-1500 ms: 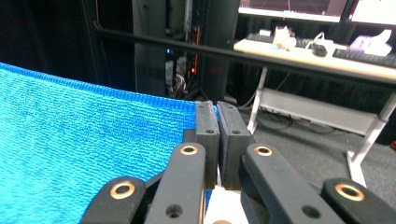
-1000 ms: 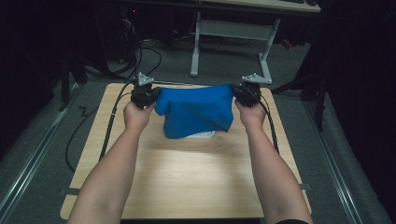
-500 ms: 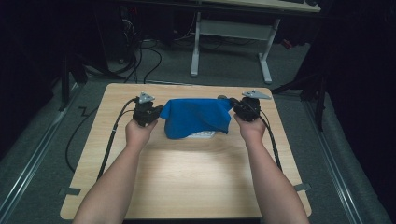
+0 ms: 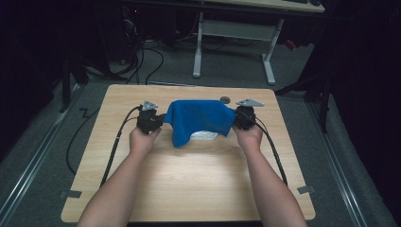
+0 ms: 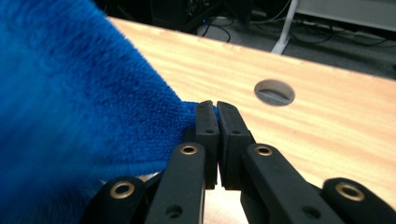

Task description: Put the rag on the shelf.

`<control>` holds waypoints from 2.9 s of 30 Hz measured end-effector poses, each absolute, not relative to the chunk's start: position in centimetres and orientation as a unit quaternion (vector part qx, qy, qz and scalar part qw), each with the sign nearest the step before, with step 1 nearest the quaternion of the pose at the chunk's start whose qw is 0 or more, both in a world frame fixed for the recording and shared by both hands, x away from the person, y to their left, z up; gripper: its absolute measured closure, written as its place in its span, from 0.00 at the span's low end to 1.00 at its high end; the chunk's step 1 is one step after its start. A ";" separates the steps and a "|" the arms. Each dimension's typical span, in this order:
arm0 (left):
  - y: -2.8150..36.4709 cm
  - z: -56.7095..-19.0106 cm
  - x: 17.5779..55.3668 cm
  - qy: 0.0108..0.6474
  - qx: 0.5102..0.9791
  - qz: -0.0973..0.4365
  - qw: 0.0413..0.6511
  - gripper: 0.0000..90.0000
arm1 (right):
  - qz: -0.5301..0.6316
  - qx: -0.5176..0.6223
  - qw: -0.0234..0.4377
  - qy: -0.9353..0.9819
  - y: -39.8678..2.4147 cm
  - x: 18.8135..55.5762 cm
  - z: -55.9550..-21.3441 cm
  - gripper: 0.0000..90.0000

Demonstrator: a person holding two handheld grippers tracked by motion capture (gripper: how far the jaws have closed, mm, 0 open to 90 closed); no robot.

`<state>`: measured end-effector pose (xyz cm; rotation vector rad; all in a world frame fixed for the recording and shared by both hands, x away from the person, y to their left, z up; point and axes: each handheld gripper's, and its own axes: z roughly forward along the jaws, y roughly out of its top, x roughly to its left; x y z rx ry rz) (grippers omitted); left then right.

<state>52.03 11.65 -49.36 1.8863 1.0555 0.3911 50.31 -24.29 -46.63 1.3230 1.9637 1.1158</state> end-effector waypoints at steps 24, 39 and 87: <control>11.7 -49.9 52.0 0.450 0.751 0.156 0.457 0.72 | 0.416 0.525 0.230 0.706 -25.6 49.9 -49.5 0.81; 13.0 -47.9 51.4 0.451 0.743 0.204 0.450 0.64 | 0.431 0.511 0.259 0.698 -26.5 49.5 -47.2 0.68; 17.2 -45.8 45.3 0.451 0.744 0.215 0.444 0.48 | 0.421 0.491 0.299 0.702 -28.6 43.0 -43.5 0.42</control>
